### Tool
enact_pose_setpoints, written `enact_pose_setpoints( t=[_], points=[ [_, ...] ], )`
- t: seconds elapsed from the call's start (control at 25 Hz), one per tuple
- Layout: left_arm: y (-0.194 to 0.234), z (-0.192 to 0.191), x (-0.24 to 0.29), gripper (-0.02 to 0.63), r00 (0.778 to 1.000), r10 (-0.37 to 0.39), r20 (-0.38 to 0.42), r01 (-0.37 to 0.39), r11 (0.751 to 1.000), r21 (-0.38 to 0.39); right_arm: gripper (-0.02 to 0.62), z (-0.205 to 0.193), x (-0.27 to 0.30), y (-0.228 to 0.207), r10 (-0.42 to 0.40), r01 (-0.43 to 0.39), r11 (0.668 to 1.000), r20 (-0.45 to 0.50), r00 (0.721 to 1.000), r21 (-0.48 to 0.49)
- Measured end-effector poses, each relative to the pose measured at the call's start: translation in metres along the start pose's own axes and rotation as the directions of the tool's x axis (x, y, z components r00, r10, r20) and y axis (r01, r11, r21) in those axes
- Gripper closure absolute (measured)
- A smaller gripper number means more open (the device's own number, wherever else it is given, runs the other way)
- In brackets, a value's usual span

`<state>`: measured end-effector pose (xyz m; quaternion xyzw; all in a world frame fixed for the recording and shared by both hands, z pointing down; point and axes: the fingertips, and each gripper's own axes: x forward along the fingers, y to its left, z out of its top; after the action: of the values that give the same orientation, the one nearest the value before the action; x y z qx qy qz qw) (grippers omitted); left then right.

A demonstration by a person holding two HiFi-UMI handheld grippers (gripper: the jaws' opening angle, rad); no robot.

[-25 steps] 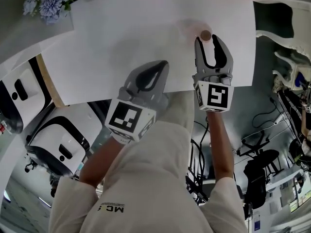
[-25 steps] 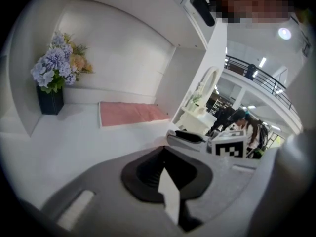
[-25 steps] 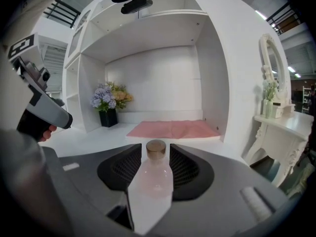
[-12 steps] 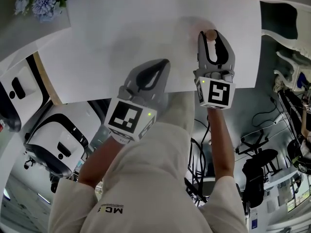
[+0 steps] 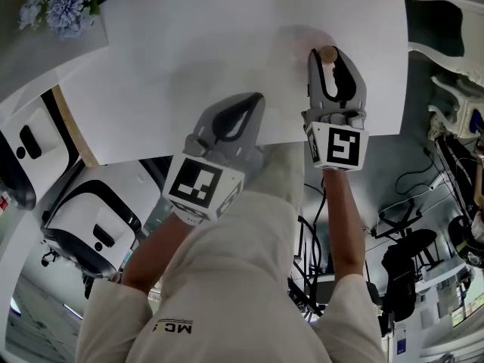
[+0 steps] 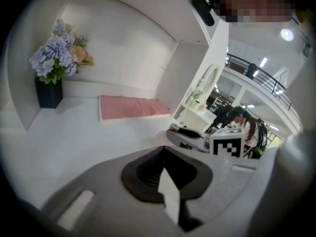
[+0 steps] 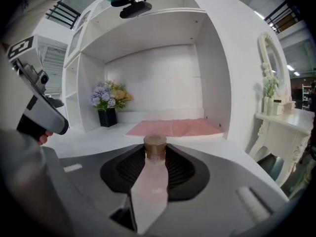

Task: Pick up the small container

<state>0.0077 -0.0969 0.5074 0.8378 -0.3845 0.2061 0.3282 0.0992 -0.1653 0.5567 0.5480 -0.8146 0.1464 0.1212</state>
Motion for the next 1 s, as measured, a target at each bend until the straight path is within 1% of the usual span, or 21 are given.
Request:
enact_pose_setpoints(
  t=[0.12, 0.32, 0.48, 0.72, 1.0],
  points=[
    [-0.002, 0.000, -0.002, 0.606, 1.000, -0.004, -0.002, 0.004, 1.000, 0.004, 0.468, -0.001, -0.006, 0.003, 0.015, -0.015, 1.000, -0.003, 1.000, -0.013],
    [-0.003, -0.001, -0.010, 0.606, 1.000, -0.008, -0.001, 0.008, 1.000, 0.018, 0.469, -0.004, -0.017, 0.007, 0.001, -0.001, 1.000, -0.008, 1.000, -0.009],
    [-0.005, -0.001, -0.016, 0.606, 1.000, -0.016, 0.000, 0.016, 0.999, 0.032, 0.469, 0.003, -0.029, 0.013, -0.003, 0.002, 0.999, -0.009, 1.000, -0.036],
    [-0.016, 0.005, -0.028, 0.606, 0.999, -0.032, 0.012, 0.031, 0.998, 0.047, 0.469, 0.026, -0.050, 0.018, 0.001, 0.000, 0.999, 0.016, 1.000, -0.044],
    [-0.030, 0.017, -0.050, 0.606, 0.998, -0.047, 0.033, 0.044, 0.995, 0.089, 0.469, 0.064, -0.078, 0.026, 0.010, -0.008, 1.000, 0.051, 0.999, -0.029]
  ],
)
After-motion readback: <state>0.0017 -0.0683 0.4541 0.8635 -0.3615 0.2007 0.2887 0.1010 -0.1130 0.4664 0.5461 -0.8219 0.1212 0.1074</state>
